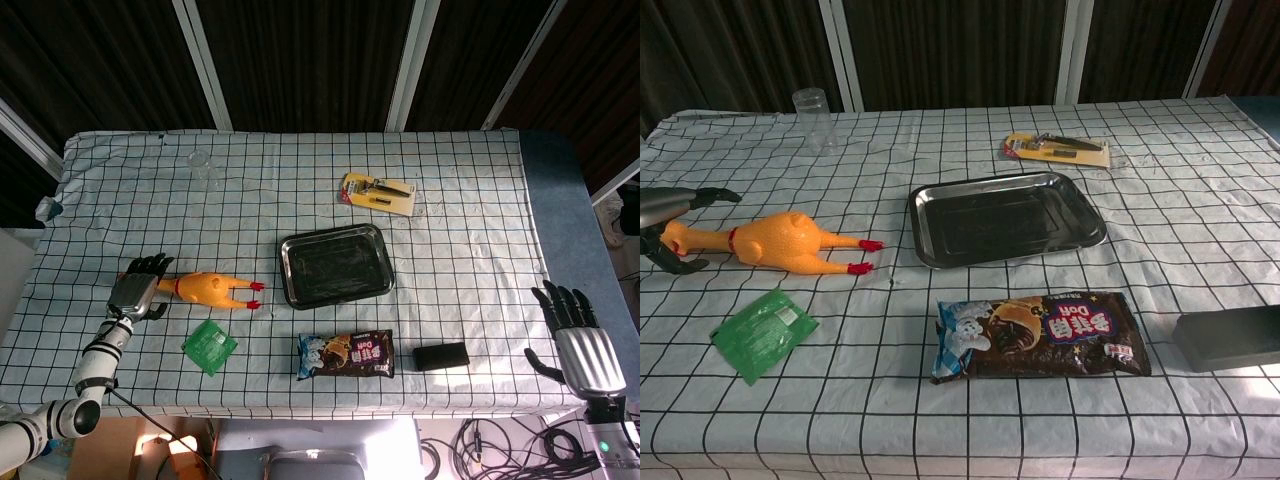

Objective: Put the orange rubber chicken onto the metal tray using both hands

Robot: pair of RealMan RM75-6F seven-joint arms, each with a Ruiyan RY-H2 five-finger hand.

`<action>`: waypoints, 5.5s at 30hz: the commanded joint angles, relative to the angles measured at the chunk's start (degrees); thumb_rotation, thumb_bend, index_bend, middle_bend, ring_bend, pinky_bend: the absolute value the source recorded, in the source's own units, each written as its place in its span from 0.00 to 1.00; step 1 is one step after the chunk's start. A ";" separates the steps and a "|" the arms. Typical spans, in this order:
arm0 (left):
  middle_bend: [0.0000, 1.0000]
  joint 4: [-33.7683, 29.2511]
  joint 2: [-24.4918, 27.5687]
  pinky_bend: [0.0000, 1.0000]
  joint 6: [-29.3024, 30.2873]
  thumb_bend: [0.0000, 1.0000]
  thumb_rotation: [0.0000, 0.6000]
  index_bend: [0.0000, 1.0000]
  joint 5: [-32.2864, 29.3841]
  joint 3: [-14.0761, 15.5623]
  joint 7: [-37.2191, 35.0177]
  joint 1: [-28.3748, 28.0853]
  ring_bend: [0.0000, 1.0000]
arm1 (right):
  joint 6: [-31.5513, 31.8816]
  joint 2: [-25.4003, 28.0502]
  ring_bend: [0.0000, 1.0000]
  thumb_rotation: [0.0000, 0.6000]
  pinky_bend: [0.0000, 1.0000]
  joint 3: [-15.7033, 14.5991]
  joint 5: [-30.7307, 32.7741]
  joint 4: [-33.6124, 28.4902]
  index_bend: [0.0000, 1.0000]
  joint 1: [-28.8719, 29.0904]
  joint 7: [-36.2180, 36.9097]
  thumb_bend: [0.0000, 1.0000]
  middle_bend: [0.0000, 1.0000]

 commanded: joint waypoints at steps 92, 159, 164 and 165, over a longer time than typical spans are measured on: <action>0.82 -18.02 -4.66 0.80 25.49 0.78 1.00 0.62 12.60 -1.28 4.77 2.66 0.56 | -27.17 -35.78 0.00 1.00 0.00 18.90 50.31 3.84 0.04 56.69 -28.37 0.19 0.00; 0.83 -19.55 -3.62 0.80 21.78 0.80 1.00 0.62 10.20 -0.43 4.42 2.17 0.56 | -22.69 -39.11 0.72 1.00 0.82 17.03 41.02 6.75 0.85 56.48 -21.06 0.36 0.71; 0.83 -19.67 -3.46 0.80 21.99 0.80 1.00 0.62 10.39 -0.44 3.96 2.29 0.56 | -19.82 -41.30 0.84 1.00 0.95 16.78 35.72 9.23 1.00 56.07 -19.70 0.50 0.84; 0.83 -19.70 -3.45 0.80 21.98 0.80 1.00 0.62 10.42 -0.45 3.89 2.28 0.56 | -19.77 -41.34 0.85 1.00 0.95 16.59 35.21 9.52 1.00 56.06 -19.96 0.53 0.84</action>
